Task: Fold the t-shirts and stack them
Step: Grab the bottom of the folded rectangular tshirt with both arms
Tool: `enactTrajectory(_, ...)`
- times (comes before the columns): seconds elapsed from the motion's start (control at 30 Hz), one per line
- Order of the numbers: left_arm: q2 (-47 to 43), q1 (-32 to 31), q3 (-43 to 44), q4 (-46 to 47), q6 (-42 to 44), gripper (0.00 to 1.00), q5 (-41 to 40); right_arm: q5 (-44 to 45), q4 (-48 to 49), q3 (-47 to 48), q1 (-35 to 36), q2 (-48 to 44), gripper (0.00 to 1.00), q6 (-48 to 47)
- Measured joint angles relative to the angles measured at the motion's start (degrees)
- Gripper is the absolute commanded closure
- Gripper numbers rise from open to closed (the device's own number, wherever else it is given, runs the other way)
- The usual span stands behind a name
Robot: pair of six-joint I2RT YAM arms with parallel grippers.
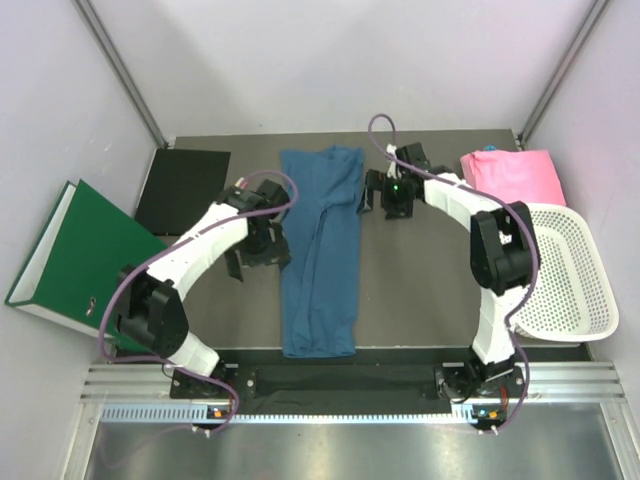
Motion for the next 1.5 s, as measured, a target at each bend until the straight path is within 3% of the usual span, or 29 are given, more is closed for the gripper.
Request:
enactTrajectory(0.13,1.42,4.96,3.04,-0.04,4.31,0.02,-0.46,1.01,2.25,8.92,0.00,5.27,0.03,1.27)
enactTrajectory(0.57,6.67,7.19,6.03,1.25,9.90,0.02,1.79,5.57,4.76,27.63,-0.11,23.21,0.10,5.70)
enactTrajectory(0.7,7.74,7.61,6.40,1.55,10.97,0.02,2.64,7.56,5.95,31.34,-0.33,24.63,0.12,6.75)
enactTrajectory(0.8,8.83,8.00,6.84,1.64,11.89,0.02,2.91,8.96,6.43,33.73,-0.33,26.23,0.39,7.13)
enactTrajectory(0.87,9.57,8.31,7.06,1.81,12.41,0.02,2.99,9.49,7.08,34.97,-0.33,27.76,0.51,7.67)
enactTrajectory(0.9,9.92,8.44,7.15,1.81,12.70,0.02,3.19,9.70,7.10,35.67,-0.35,28.76,0.62,8.09)
enactTrajectory(0.97,10.64,8.57,7.41,1.73,13.14,0.02,3.48,9.97,7.21,37.57,-0.37,31.12,0.74,9.03)
enactTrajectory(1.0,10.91,8.63,7.67,1.68,13.27,0.02,3.61,9.73,7.85,38.69,-0.39,32.13,0.88,9.77)
enactTrajectory(1.07,11.72,8.76,8.55,1.68,13.38,0.02,3.76,9.77,8.26,40.24,-0.37,33.57,1.00,10.23)
enactTrajectory(1.5,11.61,8.87,6.40,2.08,13.55,0.02,4.55,12.15,9.55,47.82,-2.80,37.51,0.99,13.88)
